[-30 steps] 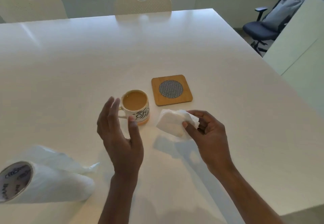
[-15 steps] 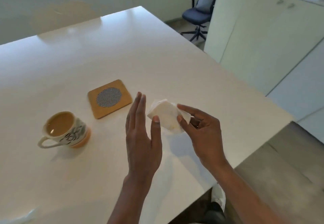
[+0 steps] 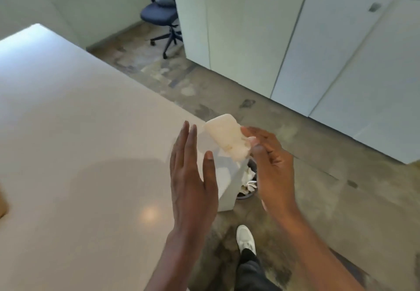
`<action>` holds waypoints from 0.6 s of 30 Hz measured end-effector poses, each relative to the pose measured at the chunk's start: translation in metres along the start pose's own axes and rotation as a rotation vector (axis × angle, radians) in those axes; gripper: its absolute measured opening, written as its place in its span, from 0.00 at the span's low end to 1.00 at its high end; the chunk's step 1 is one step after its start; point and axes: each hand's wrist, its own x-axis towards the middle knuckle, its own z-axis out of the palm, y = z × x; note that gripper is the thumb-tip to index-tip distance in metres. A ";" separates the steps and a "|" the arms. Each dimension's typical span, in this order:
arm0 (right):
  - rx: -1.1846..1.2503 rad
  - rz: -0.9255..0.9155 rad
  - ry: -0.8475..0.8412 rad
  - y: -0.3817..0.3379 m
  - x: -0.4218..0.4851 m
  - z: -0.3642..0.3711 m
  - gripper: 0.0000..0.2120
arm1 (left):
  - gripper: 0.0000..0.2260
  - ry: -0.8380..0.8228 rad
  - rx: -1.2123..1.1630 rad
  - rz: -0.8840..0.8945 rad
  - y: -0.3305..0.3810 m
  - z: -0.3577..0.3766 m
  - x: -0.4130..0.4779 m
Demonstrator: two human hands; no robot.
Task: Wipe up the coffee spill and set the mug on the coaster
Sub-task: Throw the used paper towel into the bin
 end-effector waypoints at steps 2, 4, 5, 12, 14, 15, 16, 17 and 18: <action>-0.050 -0.028 0.072 0.012 0.020 -0.030 0.13 | 0.25 -0.058 -0.023 0.032 0.015 0.040 0.008; -0.104 -0.030 0.142 0.030 0.040 -0.060 0.15 | 0.26 -0.108 -0.042 0.064 0.031 0.083 0.012; -0.111 -0.018 0.168 0.036 0.045 -0.069 0.16 | 0.27 -0.130 -0.042 0.075 0.034 0.097 0.014; -0.171 0.105 0.407 0.116 0.100 -0.145 0.12 | 0.31 -0.348 0.024 0.216 0.045 0.248 0.004; -0.212 0.166 0.424 0.157 0.113 -0.171 0.12 | 0.31 -0.411 0.053 0.199 0.028 0.301 -0.006; -0.226 0.173 0.421 0.165 0.113 -0.171 0.13 | 0.31 -0.420 0.085 0.188 0.020 0.308 -0.010; -0.255 0.193 0.418 0.188 0.118 -0.178 0.15 | 0.31 -0.438 0.124 0.159 0.004 0.328 -0.013; -0.297 0.212 0.416 0.209 0.122 -0.184 0.16 | 0.32 -0.455 0.166 0.111 -0.012 0.349 -0.017; -0.321 0.208 0.409 0.217 0.122 -0.184 0.17 | 0.33 -0.452 0.218 0.083 -0.024 0.354 -0.018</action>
